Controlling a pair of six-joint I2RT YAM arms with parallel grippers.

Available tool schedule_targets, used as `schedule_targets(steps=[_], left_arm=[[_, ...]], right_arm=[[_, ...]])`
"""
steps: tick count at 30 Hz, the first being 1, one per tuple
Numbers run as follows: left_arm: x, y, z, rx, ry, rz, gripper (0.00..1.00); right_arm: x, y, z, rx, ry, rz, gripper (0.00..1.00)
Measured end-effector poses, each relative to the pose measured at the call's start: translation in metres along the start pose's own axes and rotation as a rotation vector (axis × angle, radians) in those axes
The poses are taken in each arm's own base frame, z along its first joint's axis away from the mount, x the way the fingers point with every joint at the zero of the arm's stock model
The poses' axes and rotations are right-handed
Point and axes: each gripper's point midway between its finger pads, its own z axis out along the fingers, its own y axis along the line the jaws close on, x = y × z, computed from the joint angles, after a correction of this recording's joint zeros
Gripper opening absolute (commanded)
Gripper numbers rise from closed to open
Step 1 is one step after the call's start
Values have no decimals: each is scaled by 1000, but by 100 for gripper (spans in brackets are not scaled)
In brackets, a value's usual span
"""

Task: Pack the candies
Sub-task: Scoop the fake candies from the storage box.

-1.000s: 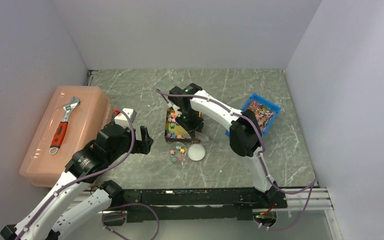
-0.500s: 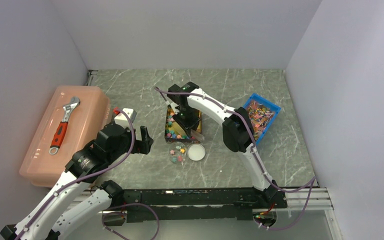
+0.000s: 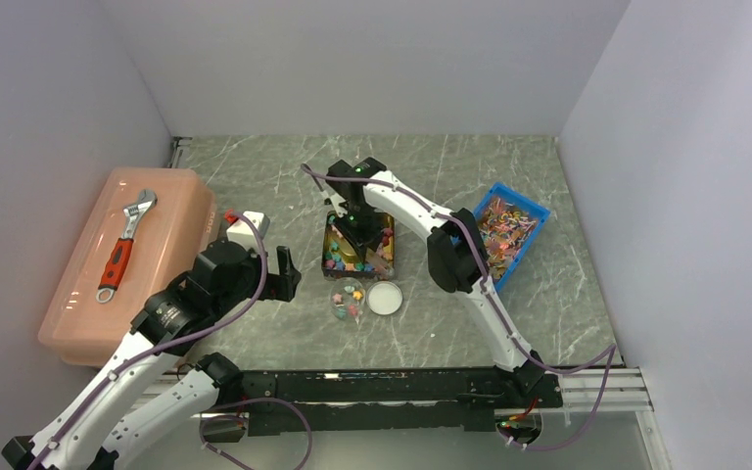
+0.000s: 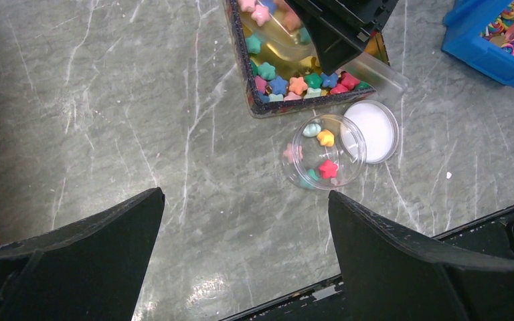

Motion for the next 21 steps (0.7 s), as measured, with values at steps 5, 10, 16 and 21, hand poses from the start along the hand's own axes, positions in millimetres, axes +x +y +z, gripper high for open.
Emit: schedule_targets(steps=[5,10,16,21], left_arm=[[0,1,1,-8,-1,1,99],[0,3,1,-18,1,2,99],[1,3,2,-20,3,2,99],[-1,4,0,-22,-5,1,99]], right_arm=[[-4,-3,2,0,-22,3,0],[-5,-4,2,5,-79,-6,0],[-5,-5,1,23,-137,-27,0],[0,-5,0,48,-163,-48,0]])
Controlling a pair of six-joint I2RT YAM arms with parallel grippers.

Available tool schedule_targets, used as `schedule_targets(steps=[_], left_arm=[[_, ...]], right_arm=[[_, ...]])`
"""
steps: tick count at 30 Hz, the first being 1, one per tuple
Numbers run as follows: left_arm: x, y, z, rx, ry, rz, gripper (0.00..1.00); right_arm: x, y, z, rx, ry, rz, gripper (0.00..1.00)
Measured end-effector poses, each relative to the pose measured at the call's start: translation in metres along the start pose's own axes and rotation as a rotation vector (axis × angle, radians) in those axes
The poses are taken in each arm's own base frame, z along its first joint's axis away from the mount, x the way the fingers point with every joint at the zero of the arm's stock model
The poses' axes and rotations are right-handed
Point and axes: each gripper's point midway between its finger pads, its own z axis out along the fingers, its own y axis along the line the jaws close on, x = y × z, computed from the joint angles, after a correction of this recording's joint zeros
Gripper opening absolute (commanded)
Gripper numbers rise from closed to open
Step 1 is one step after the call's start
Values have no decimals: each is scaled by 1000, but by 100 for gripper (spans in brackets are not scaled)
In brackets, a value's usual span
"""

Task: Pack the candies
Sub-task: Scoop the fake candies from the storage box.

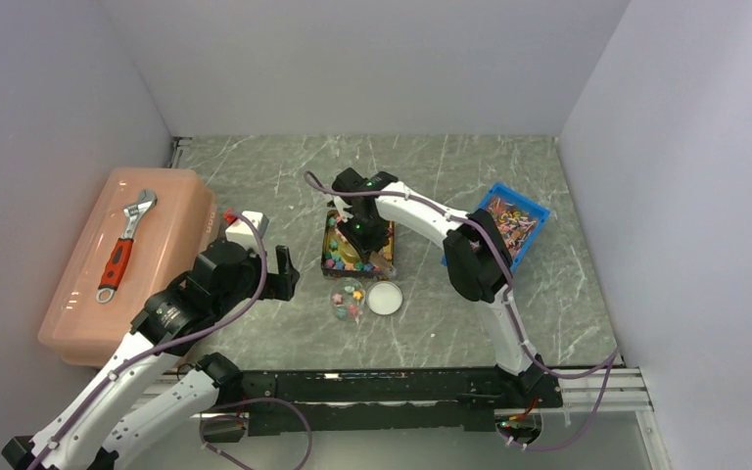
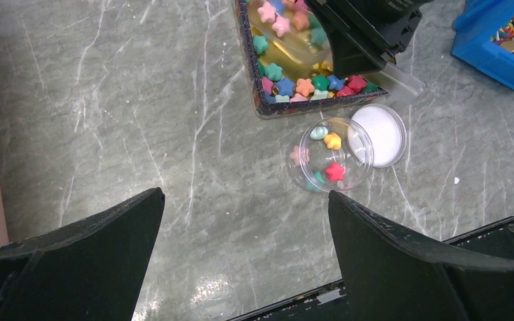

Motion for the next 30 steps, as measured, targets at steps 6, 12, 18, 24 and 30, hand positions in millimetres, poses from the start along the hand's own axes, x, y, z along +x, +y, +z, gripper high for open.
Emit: schedule_targets(steps=[6,12,18,24,30], left_arm=[[-1,2,0,-11,-6,0,100],[0,2,2,-15,-1,2,100],[2,1,8,-20,17,5,99],[7,-2,15,-16,55,1,99],[11,-4,24,-31,93,-16,99]], right_arm=[[14,1,-7,13,-11,-22,0],[14,4,-21,22,-67,-52,0],[13,11,-42,20,-138,-97,0],[21,26,-65,15,-200,-146,0],[46,45,-87,9,-243,-207,0]])
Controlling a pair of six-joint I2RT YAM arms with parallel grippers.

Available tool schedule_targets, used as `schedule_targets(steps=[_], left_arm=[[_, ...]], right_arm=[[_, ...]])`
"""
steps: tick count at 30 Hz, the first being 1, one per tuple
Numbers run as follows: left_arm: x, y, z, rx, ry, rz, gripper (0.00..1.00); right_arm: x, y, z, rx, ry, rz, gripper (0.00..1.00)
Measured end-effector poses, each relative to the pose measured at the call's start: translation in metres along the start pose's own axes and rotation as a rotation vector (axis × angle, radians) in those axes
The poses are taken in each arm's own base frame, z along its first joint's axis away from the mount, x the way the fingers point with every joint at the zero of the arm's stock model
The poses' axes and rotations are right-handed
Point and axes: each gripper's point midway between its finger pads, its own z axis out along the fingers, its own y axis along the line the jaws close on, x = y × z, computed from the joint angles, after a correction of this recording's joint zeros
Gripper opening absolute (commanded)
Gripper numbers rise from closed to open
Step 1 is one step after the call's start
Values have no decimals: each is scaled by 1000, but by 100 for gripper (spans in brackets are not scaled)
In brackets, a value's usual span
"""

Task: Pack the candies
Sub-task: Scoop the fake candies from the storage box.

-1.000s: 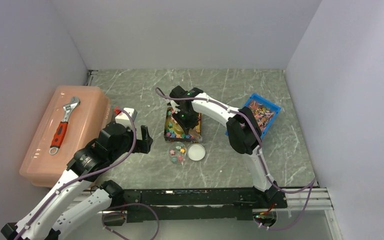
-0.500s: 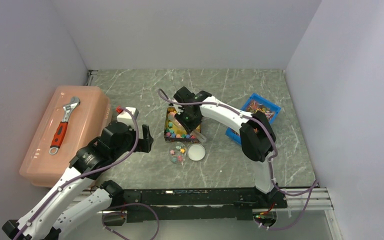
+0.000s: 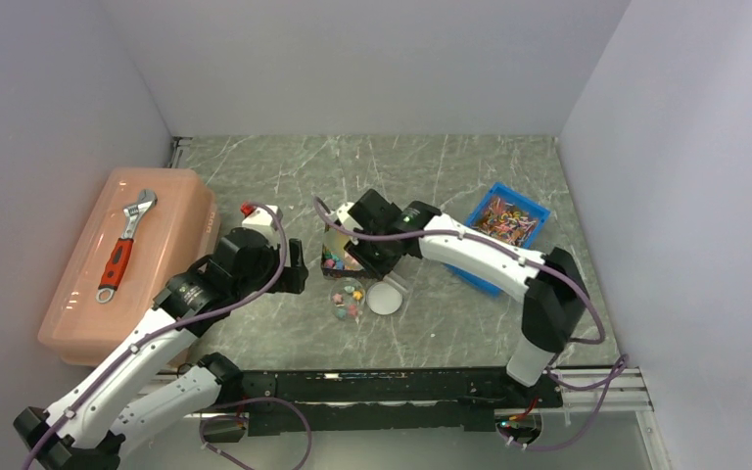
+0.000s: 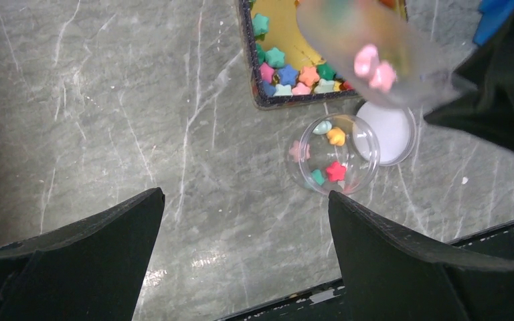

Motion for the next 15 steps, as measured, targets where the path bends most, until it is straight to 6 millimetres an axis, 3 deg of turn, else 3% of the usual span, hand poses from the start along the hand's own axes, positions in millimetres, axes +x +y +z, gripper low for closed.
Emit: schedule_targets(steps=[8,15], left_arm=[[-23,-14,-2,38,-43,-48,99],[-18,-29,2,105,-1,-65,99]], right_arm=[[31,42,-25,-45,-39,-121,0],[57,57,-42,-57,-77,-181,0]])
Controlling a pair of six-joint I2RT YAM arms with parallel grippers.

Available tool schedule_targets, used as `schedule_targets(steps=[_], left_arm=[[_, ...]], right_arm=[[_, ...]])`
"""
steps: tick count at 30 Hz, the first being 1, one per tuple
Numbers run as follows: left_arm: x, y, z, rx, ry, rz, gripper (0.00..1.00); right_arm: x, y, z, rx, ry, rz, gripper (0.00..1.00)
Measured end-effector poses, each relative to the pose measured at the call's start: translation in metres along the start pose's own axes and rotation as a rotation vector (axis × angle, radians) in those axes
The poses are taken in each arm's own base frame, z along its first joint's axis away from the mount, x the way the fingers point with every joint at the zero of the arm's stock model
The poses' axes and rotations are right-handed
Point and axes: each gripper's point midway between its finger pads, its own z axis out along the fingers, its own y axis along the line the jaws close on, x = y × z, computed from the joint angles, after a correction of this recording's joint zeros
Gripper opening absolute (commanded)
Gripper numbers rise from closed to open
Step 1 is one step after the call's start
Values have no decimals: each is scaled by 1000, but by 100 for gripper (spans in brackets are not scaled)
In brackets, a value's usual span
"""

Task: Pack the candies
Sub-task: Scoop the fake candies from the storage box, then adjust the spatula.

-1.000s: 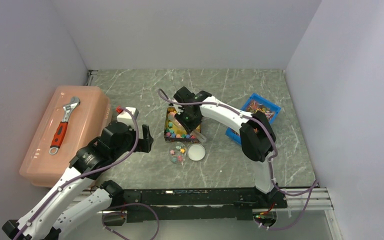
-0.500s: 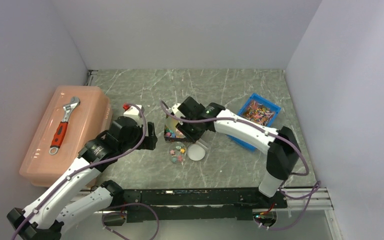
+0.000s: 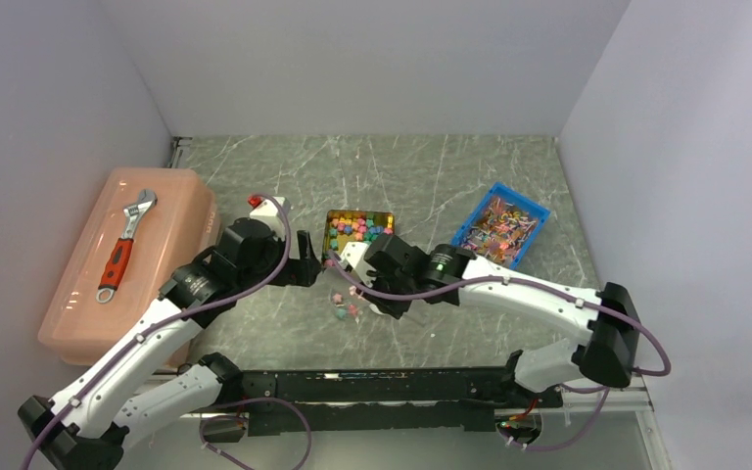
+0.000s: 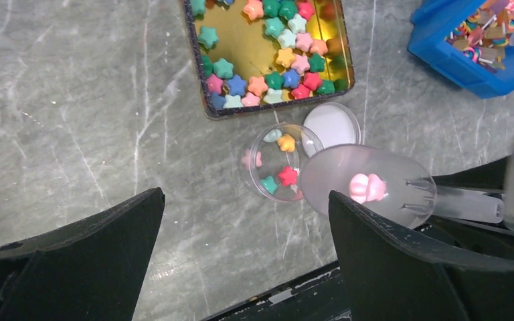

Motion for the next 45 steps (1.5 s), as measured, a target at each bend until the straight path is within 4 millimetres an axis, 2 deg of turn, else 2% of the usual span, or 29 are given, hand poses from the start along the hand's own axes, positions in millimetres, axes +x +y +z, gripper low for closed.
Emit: schedule_targets(steps=[6,12,21,29,36,45], left_arm=[[6,-14,4,68,43,-11,99],[10,-24,4,121,71,-13,98],[16,-21,5,108,89,-17,97],[25,-16,7,96,109,-16,97],[25,-16,8,95,111,-15,96],[18,-21,9,118,83,-18,97]], right_arm=[[-12,10,-18,-3,-91,-33,0],[-17,17,-24,-5,-125,-55,0],[-16,18,-32,5,-165,-63,0],[-25,19,-52,1,-260,-63,0],[-30,19,-66,-2,-341,-60,0],[-19,19,-74,-2,-392,-56,0]])
